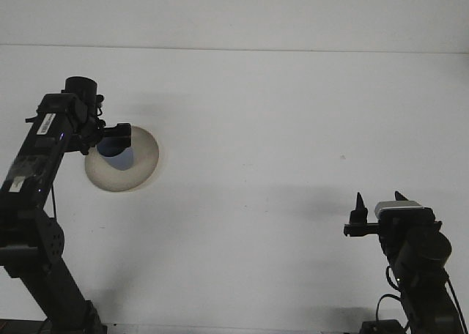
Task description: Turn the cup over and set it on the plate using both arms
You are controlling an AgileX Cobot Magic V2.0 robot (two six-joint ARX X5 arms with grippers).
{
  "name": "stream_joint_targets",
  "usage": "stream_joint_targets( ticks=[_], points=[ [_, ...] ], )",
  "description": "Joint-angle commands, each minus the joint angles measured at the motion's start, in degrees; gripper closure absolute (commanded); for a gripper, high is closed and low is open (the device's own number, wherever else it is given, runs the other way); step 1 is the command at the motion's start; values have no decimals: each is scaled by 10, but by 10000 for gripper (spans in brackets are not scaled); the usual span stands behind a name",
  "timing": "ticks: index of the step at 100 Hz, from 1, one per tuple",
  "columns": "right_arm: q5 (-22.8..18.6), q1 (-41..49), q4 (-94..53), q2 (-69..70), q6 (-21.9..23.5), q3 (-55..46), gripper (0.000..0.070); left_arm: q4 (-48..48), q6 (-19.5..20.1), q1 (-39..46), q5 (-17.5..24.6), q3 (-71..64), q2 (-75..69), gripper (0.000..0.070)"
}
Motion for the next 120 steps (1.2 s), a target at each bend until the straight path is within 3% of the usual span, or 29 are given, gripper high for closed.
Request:
stream_joint_targets(
  ticks=[1,20,64,89,120],
  points=[
    [0,1,5,1,2,3,152,-1,0,7,2,13,-30,0],
    [0,1,5,1,2,3,152,-1,-1,22,69,13,-106,0],
    [0,1,5,1,2,3,152,42,5,-31,71,-16,-280,0],
    [0,1,5,1,2,3,152,173,7,-65,71,-184,-440,0],
    [0,1,5,1,3,3,152,380,26,-72,70,-485,-660,0]
  ],
)
